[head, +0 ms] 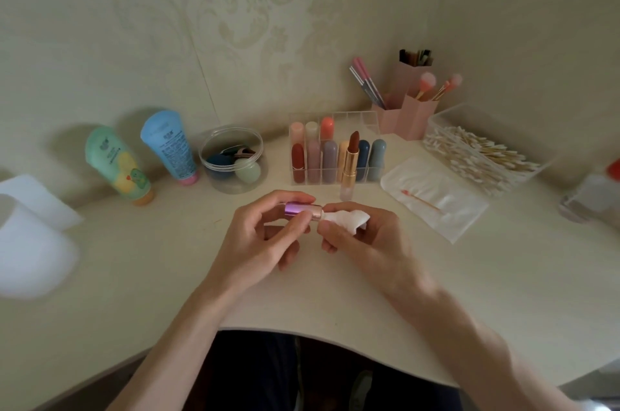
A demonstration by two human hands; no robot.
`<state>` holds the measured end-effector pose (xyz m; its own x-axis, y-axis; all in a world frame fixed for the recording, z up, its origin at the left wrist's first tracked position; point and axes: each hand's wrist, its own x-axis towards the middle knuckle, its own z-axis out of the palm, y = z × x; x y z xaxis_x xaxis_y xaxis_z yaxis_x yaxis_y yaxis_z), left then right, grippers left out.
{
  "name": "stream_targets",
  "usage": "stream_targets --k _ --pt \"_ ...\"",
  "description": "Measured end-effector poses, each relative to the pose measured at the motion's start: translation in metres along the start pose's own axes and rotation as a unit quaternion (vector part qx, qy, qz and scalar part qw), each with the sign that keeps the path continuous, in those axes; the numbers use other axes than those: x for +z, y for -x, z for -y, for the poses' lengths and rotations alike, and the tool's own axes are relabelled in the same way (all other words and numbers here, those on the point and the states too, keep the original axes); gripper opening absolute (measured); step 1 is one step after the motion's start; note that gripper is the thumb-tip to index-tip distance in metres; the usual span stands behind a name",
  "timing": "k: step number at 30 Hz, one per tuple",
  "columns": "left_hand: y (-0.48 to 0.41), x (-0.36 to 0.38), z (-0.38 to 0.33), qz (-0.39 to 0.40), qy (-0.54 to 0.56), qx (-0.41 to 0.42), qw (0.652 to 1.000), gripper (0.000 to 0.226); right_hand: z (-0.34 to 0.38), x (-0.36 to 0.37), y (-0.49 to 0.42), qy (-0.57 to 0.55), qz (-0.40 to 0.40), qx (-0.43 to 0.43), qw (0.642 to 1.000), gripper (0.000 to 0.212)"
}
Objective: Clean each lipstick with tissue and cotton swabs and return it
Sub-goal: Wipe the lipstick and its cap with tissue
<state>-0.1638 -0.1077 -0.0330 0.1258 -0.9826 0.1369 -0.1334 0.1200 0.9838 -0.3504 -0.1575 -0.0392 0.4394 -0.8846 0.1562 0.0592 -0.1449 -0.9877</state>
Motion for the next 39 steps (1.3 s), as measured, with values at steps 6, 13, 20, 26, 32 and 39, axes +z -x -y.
stream_targets --k 6,13,20,26,32,39 --pt "-0.006 0.001 0.006 -0.015 0.047 -0.031 0.998 0.022 -0.009 0.002 -0.001 0.087 -0.007 -0.051 0.995 0.02" --pt "-0.004 0.001 0.014 -0.037 -0.008 0.047 0.998 0.021 -0.002 -0.001 -0.002 -0.009 0.01 0.001 1.0 0.015" --pt "0.0 0.004 0.005 0.043 0.001 0.014 0.999 0.02 -0.002 -0.001 0.0 -0.028 -0.01 -0.011 1.0 0.009" --pt "-0.002 -0.005 0.005 0.039 0.059 -0.011 0.997 0.024 -0.004 0.002 0.001 0.06 -0.015 -0.043 0.997 0.014" --pt "-0.003 -0.002 0.008 0.015 0.024 0.029 0.999 0.022 -0.007 0.0 0.001 0.083 -0.013 -0.04 0.996 0.01" --pt "0.004 0.002 0.006 -0.03 -0.089 0.135 0.986 0.025 0.012 -0.004 0.003 -0.071 0.042 0.066 0.994 0.018"
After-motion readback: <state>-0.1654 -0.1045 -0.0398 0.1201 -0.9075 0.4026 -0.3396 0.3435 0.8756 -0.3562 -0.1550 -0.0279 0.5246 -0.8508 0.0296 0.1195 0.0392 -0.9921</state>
